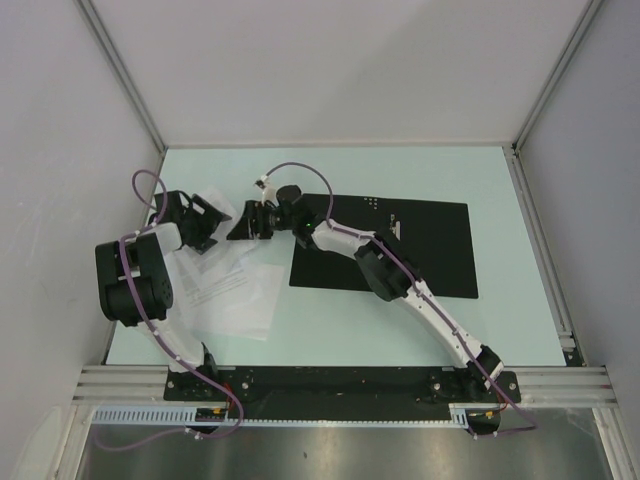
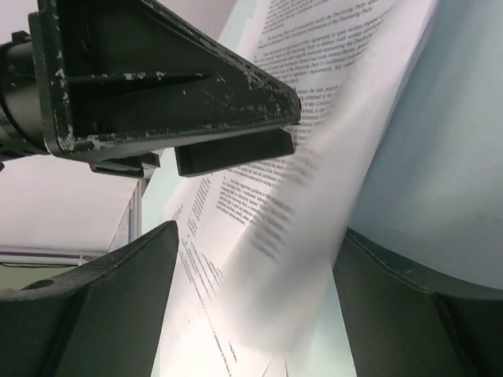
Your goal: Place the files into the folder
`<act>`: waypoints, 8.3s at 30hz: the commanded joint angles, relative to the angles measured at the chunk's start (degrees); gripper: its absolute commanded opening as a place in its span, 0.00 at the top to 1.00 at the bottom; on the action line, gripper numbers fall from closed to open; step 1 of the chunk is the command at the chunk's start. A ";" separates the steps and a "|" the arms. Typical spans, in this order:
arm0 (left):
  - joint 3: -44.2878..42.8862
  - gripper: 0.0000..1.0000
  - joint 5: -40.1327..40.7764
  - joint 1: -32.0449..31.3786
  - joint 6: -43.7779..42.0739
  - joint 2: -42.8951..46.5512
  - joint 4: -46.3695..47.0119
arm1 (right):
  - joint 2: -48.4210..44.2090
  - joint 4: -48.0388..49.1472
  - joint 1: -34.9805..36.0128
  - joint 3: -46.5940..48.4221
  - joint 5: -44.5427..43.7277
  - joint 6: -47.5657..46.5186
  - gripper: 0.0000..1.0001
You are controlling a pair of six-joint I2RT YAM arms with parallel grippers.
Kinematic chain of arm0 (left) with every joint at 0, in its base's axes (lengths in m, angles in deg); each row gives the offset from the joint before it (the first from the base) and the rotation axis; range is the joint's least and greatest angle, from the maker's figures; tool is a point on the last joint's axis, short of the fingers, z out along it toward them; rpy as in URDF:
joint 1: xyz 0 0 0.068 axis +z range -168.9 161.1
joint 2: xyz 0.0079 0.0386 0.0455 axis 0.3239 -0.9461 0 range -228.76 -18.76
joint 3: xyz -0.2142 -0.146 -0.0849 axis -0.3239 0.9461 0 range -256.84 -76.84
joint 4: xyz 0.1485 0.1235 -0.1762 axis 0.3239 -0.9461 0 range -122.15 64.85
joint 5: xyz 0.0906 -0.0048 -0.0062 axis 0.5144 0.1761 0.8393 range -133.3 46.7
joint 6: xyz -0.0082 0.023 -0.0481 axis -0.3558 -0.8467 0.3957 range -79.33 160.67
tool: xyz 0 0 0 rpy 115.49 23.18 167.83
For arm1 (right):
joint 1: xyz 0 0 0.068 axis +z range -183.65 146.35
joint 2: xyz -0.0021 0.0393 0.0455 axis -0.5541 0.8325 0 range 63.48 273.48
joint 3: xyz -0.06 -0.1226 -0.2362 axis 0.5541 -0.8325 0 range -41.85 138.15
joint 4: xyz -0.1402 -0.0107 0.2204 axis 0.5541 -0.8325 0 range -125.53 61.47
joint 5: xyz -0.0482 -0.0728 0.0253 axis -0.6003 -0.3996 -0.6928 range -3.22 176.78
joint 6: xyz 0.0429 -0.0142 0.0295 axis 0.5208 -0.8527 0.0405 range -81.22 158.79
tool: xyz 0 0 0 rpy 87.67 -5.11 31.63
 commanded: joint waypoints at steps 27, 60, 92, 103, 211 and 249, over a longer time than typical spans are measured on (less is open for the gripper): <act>-4.69 0.12 2.20 -11.27 -15.76 19.61 -3.01 | -11.59 -19.97 -2.27 5.96 -7.71 -16.60 1.00; -4.42 0.12 -5.44 -47.58 0.31 0.30 19.13 | -93.00 -29.59 -61.94 -95.29 -13.27 -19.68 1.00; -6.27 0.15 -5.44 -48.54 2.25 -7.88 19.22 | -83.86 -19.65 -64.50 -97.58 -11.42 -18.62 0.55; -6.27 0.16 -4.82 -48.54 1.81 -8.58 17.90 | -88.60 -18.77 -69.24 -98.37 -0.88 -15.11 1.00; 8.84 0.00 3.96 -11.66 -11.82 40.10 -20.32 | -91.96 -26.46 -28.19 -75.17 -43.87 -21.81 0.00; 20.27 0.00 -1.75 13.95 8.93 13.03 5.07 | -5.02 -32.21 10.47 8.15 -39.89 -16.43 0.19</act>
